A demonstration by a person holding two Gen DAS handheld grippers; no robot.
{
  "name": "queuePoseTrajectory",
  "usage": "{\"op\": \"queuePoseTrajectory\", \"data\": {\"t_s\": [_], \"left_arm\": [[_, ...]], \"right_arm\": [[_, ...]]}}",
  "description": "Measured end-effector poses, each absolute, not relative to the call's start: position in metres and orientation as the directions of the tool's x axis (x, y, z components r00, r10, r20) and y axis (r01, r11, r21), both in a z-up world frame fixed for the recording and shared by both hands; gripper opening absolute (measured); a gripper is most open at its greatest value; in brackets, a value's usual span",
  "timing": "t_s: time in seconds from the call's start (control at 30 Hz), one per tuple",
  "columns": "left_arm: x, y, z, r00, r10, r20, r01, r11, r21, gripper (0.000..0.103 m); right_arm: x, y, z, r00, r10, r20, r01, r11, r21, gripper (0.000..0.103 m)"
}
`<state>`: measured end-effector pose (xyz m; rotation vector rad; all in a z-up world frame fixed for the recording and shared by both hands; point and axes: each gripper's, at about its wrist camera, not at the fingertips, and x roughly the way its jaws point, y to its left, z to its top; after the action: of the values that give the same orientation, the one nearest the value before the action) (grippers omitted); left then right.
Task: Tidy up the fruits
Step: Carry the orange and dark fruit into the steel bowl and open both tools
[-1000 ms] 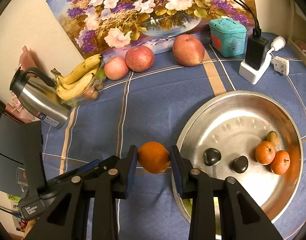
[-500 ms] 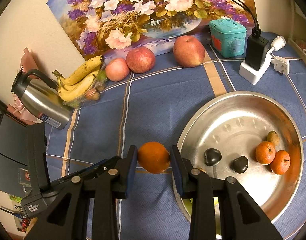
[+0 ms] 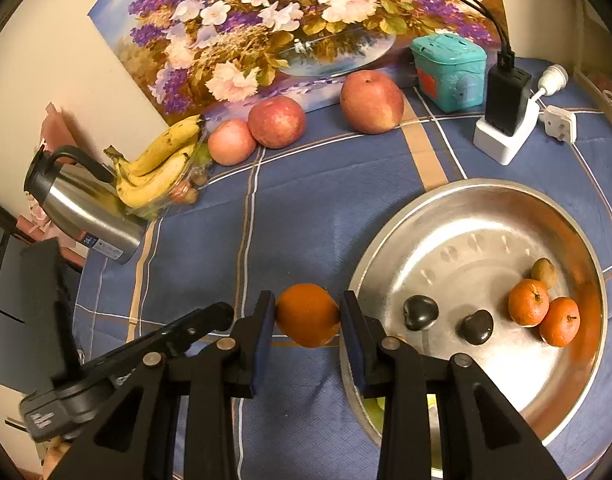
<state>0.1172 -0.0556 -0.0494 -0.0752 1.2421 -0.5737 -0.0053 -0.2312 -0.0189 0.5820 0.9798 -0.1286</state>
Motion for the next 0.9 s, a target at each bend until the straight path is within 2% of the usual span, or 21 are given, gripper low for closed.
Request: {"op": "queuePoseTrajectory", "data": {"t_s": [0.47,0.9], "left_arm": [[0.079,-0.117,-0.022,0.179,-0.497,-0.849,0.539,0.772,-0.338,0.023],[0.039,-0.173,-0.035,0.148,-0.492,-0.858,0.674,0.685,-0.277,0.023]], "right_arm": [[-0.039,-0.299,-0.04,0.502,0.018,-0.865,0.562,0.753,0.343,0.035],[-0.048,-0.322,-0.044,0.535,0.009,-0.845,0.591,0.711,0.382,0.035]]}}
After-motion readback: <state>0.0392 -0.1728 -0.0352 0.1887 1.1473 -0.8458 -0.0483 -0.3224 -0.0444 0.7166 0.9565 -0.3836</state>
